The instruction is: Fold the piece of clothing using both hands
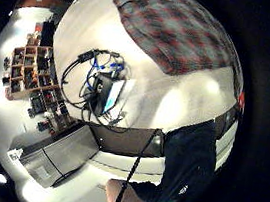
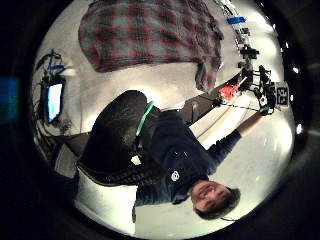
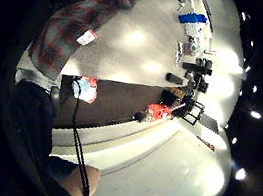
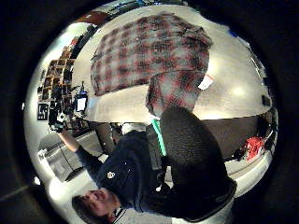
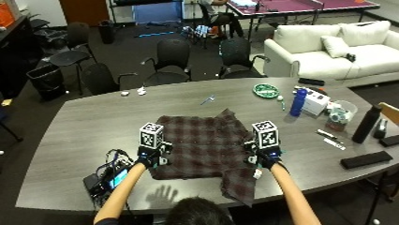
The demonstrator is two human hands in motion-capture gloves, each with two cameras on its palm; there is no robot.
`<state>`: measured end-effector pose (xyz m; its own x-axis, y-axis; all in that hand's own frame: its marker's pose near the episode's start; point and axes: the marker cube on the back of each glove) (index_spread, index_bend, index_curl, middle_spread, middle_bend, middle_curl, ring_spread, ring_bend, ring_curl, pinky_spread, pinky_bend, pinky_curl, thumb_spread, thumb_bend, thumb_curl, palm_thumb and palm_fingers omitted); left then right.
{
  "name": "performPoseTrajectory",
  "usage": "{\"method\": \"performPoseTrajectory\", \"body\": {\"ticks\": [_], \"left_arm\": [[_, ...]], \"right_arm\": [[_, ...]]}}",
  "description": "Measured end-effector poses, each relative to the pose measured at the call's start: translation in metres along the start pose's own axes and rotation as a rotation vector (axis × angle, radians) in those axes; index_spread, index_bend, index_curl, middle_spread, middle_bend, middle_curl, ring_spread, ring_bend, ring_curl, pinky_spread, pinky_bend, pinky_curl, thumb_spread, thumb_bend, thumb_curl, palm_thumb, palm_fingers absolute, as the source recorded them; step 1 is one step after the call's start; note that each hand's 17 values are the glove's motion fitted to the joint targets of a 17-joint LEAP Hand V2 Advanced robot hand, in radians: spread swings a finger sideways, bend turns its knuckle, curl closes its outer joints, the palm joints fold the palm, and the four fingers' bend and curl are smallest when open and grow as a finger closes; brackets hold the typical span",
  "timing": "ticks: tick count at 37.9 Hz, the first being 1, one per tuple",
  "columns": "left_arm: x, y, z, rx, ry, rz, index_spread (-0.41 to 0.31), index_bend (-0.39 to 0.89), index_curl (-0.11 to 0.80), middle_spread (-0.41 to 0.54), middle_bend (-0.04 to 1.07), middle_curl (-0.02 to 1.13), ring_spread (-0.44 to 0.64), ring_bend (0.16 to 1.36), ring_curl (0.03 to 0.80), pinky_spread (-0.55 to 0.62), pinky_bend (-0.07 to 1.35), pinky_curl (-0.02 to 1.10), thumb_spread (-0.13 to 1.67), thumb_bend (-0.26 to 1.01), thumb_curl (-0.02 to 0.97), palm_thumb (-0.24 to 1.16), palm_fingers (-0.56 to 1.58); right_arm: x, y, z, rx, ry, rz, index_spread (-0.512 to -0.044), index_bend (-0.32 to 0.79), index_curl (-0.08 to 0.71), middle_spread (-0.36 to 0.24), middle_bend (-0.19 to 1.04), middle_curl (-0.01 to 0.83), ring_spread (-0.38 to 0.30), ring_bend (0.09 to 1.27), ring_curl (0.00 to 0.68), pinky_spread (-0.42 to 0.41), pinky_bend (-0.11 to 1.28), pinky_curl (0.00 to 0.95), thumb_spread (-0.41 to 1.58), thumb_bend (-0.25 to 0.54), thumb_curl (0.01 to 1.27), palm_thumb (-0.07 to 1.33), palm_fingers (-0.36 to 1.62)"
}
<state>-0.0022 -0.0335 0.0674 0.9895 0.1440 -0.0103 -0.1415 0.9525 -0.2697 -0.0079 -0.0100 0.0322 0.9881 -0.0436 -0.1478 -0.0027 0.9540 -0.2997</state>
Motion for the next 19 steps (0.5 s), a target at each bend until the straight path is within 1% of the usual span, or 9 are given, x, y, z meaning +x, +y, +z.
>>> {"method": "performPoseTrajectory", "body": {"ticks": [2, 3, 5, 7, 9, 14, 15, 19], "left_arm": [[-0.002, -0.020, 0.004, 0.047, -0.003, 0.085, -0.096, 0.11, 0.217, 0.265, 0.16, 0.21, 0.48, 0.63, 0.234, 0.40, 0.46, 0.31, 1.08, -0.01, 0.270, 0.21, -0.10], [-0.002, -0.028, 0.007, 0.044, 0.003, 0.107, -0.102, 0.12, 0.219, 0.269, 0.15, 0.21, 0.48, 0.63, 0.233, 0.40, 0.46, 0.31, 1.08, 0.00, 0.275, 0.23, -0.09], [-0.001, -0.038, 0.012, 0.017, 0.023, 0.121, -0.107, 0.14, 0.226, 0.268, 0.14, 0.20, 0.47, 0.63, 0.234, 0.39, 0.47, 0.31, 1.08, 0.00, 0.282, 0.25, -0.08], [0.004, -0.037, 0.015, -0.017, 0.040, 0.110, -0.116, 0.17, 0.241, 0.253, 0.16, 0.21, 0.47, 0.61, 0.231, 0.39, 0.46, 0.31, 1.08, 0.00, 0.289, 0.28, -0.04], [0.009, -0.037, 0.021, -0.050, 0.051, 0.093, -0.119, 0.18, 0.250, 0.245, 0.16, 0.21, 0.47, 0.60, 0.230, 0.38, 0.45, 0.31, 1.08, 0.00, 0.297, 0.30, -0.03], [0.014, -0.052, 0.055, -0.161, 0.059, 0.039, -0.118, 0.19, 0.276, 0.205, 0.19, 0.23, 0.45, 0.58, 0.225, 0.37, 0.43, 0.31, 1.07, -0.01, 0.311, 0.34, 0.03], [0.014, -0.056, 0.061, -0.175, 0.056, 0.031, -0.113, 0.18, 0.278, 0.191, 0.22, 0.24, 0.44, 0.57, 0.221, 0.36, 0.43, 0.31, 1.07, -0.01, 0.315, 0.35, 0.06], [0.018, -0.063, 0.086, -0.251, 0.054, 0.031, -0.107, 0.17, 0.289, 0.164, 0.23, 0.26, 0.42, 0.55, 0.217, 0.36, 0.43, 0.31, 1.07, -0.01, 0.321, 0.38, 0.11]], "right_arm": [[-0.001, -0.009, 0.001, 0.008, -0.009, 0.005, -0.371, 0.13, 0.225, 0.025, 0.18, 0.285, 0.099, 0.44, 0.274, 0.190, 0.52, 0.333, 1.26, 0.001, 0.28, 0.37, 0.27], [-0.001, -0.014, 0.002, 0.008, -0.013, 0.007, -0.371, 0.14, 0.226, 0.025, 0.17, 0.284, 0.099, 0.44, 0.276, 0.191, 0.52, 0.335, 1.26, -0.003, 0.28, 0.37, 0.27], [-0.002, -0.024, 0.005, 0.002, -0.020, 0.008, -0.372, 0.14, 0.228, 0.025, 0.17, 0.285, 0.099, 0.44, 0.278, 0.191, 0.52, 0.337, 1.26, -0.008, 0.28, 0.37, 0.26], [-0.004, -0.032, 0.008, -0.008, -0.026, 0.005, -0.372, 0.14, 0.229, 0.025, 0.17, 0.285, 0.099, 0.45, 0.280, 0.192, 0.53, 0.338, 1.26, -0.011, 0.28, 0.38, 0.26], [-0.006, -0.040, 0.012, -0.026, -0.027, 0.003, -0.373, 0.14, 0.230, 0.025, 0.17, 0.286, 0.099, 0.45, 0.281, 0.193, 0.53, 0.340, 1.26, -0.013, 0.29, 0.38, 0.26], [-0.009, -0.055, 0.027, -0.086, -0.021, 0.008, -0.374, 0.14, 0.231, 0.025, 0.18, 0.289, 0.099, 0.45, 0.286, 0.194, 0.53, 0.343, 1.26, -0.015, 0.29, 0.38, 0.26], [-0.010, -0.059, 0.031, -0.096, -0.024, 0.007, -0.374, 0.14, 0.232, 0.025, 0.18, 0.290, 0.099, 0.45, 0.286, 0.194, 0.53, 0.344, 1.26, -0.015, 0.29, 0.38, 0.26], [-0.012, -0.068, 0.043, -0.134, -0.026, 0.020, -0.375, 0.14, 0.233, 0.025, 0.18, 0.292, 0.099, 0.45, 0.289, 0.194, 0.53, 0.346, 1.26, -0.016, 0.29, 0.38, 0.25]]}}
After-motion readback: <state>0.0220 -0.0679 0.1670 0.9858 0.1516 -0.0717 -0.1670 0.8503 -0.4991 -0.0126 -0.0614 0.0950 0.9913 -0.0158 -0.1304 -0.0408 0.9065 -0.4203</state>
